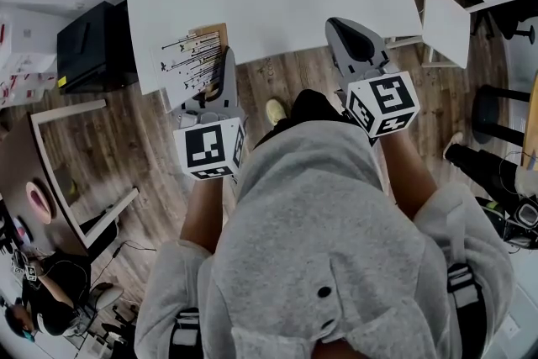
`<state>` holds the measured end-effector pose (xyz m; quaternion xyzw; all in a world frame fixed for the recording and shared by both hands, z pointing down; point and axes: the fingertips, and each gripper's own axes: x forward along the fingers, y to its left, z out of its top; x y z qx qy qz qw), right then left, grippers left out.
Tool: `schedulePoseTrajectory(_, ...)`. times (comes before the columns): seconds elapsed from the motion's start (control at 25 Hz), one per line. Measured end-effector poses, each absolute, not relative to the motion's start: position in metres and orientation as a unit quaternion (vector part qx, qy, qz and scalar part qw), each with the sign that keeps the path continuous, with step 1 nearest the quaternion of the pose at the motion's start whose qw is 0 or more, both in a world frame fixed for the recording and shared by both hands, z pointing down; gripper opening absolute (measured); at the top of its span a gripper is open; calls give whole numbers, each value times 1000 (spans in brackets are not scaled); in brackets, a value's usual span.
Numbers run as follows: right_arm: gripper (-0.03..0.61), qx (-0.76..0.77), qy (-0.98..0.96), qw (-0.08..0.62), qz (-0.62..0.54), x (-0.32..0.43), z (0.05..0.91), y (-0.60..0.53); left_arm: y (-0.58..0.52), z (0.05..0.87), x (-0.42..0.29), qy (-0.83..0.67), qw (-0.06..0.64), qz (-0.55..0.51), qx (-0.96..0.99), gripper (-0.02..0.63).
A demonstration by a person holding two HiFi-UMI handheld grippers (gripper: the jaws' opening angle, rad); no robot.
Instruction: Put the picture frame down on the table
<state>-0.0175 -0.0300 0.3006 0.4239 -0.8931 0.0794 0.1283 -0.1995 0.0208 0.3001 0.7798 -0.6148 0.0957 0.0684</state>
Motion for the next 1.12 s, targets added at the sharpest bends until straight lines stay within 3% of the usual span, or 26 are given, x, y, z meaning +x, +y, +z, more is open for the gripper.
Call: schedulePoseTrajectory(1.12, 26, 423, -895, 124, 73, 5, 303, -86, -29, 297, -185, -621, 56, 108, 774, 112)
